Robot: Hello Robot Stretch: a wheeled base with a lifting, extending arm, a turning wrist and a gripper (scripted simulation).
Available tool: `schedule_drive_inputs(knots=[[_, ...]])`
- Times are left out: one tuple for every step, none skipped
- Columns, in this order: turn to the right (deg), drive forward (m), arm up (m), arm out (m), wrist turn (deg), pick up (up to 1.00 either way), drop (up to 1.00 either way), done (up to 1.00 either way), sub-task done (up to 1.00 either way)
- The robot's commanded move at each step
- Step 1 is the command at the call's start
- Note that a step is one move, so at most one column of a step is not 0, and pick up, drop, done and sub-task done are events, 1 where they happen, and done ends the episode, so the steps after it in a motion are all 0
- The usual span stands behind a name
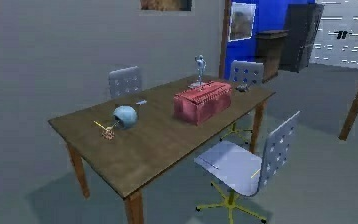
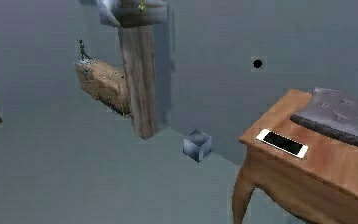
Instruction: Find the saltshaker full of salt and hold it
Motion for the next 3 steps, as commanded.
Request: schedule_drive_inputs(knots=[[0.0,0.05,0.0,0.0,0.0,0.0,0.0,0.0,0.0],[45.0,0.0,0.0,0.0,0.0,0.0,0.0,0.0,0.0],[18.0,0.0,0.0,0.0,0.0,0.0,0.0,0.0,0.0]])
